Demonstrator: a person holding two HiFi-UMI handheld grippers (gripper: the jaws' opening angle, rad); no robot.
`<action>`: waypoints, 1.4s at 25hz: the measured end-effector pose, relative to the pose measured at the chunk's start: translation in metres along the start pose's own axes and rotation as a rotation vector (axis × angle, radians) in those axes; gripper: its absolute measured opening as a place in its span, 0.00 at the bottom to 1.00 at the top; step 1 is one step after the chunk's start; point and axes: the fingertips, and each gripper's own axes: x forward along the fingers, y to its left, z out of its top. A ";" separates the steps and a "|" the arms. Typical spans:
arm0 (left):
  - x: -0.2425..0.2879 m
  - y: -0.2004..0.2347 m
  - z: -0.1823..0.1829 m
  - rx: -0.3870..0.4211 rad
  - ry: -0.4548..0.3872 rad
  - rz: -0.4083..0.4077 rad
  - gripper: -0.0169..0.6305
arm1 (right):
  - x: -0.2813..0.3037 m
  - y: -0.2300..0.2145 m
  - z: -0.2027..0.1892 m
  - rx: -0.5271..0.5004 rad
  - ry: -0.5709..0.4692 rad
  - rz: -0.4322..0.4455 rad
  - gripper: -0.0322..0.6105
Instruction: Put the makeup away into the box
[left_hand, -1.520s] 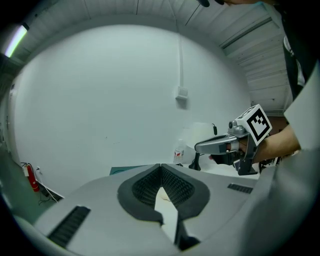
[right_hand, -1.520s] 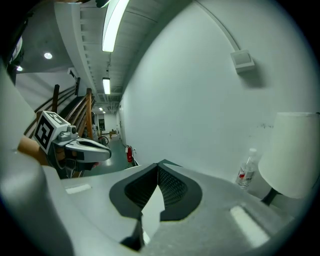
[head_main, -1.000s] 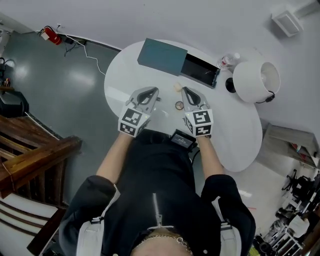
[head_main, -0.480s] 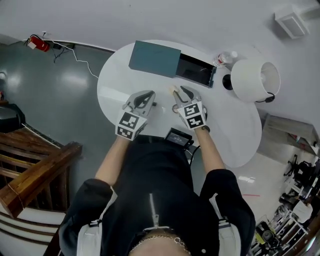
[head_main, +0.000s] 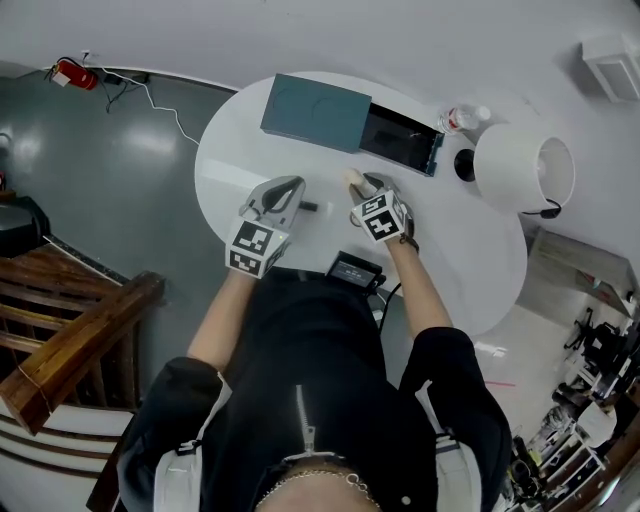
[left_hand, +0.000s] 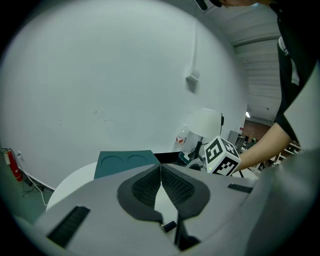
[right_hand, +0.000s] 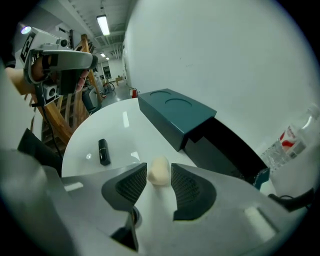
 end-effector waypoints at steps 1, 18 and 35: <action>0.000 0.002 -0.001 -0.004 0.002 0.003 0.05 | 0.004 0.000 -0.003 0.001 0.015 0.004 0.27; 0.002 0.009 -0.006 -0.016 0.022 0.015 0.05 | 0.018 0.002 -0.016 0.023 0.075 0.034 0.21; 0.007 -0.005 0.000 -0.005 0.024 -0.003 0.05 | -0.051 -0.053 0.026 0.147 -0.146 -0.076 0.21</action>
